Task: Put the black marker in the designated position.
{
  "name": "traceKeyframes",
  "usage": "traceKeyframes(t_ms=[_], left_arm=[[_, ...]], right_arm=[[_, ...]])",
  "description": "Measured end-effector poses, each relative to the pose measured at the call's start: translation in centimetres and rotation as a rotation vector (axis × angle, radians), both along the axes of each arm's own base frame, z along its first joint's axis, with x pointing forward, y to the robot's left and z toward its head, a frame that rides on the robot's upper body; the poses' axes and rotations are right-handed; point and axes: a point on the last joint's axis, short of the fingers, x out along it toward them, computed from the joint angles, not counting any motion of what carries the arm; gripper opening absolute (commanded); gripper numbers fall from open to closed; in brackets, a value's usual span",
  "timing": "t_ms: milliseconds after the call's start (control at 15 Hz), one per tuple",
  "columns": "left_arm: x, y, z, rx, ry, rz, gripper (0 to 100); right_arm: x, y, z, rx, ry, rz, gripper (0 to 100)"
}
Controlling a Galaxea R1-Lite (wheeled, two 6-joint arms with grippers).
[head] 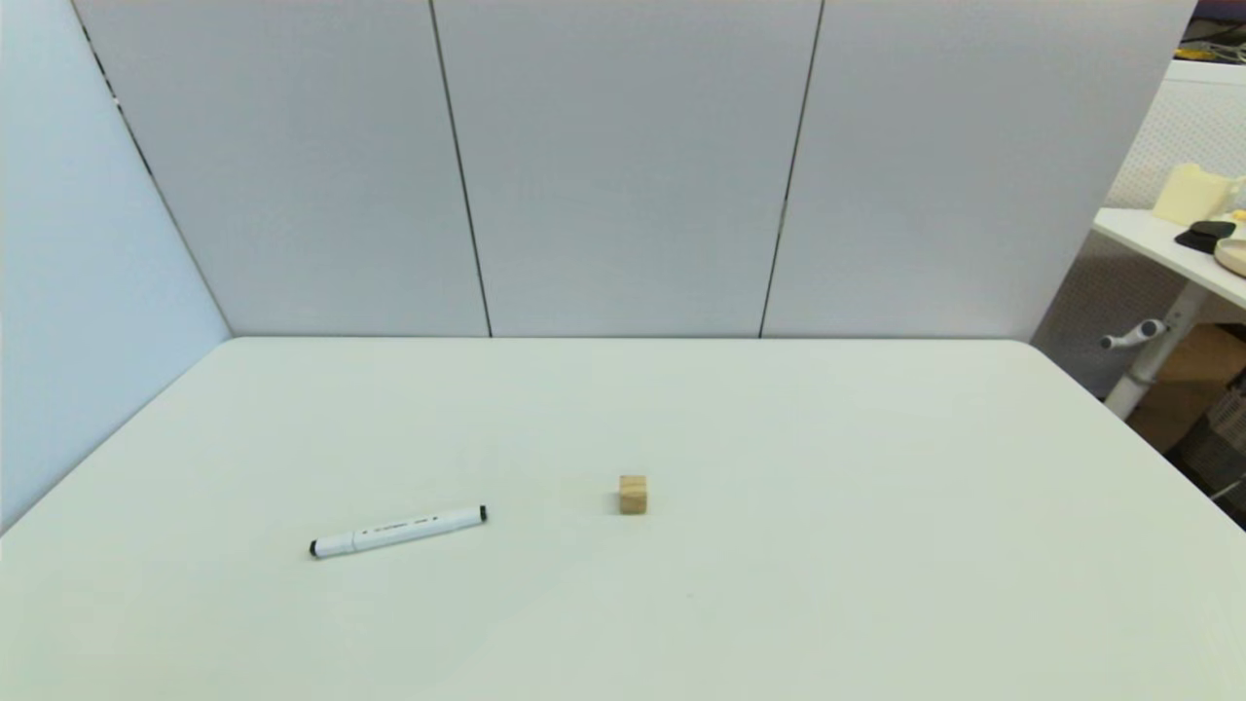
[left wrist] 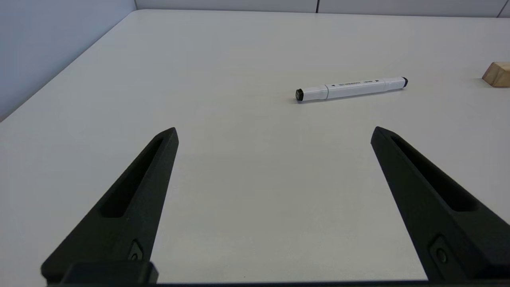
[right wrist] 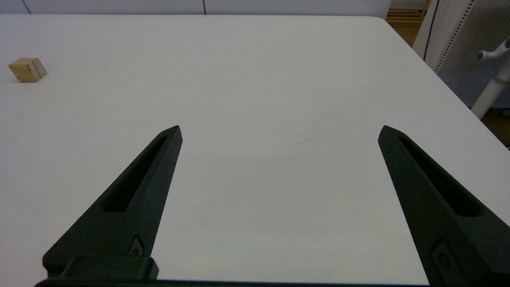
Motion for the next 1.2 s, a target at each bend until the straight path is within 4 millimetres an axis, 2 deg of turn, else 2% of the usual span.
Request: traceKeyframes(t_ms=[1200], left_arm=[[0.0, 0.0, 0.0, -0.01, 0.0, 0.0, 100]], right_arm=[[0.0, 0.0, 0.0, 0.004, 0.0, -0.001, 100]])
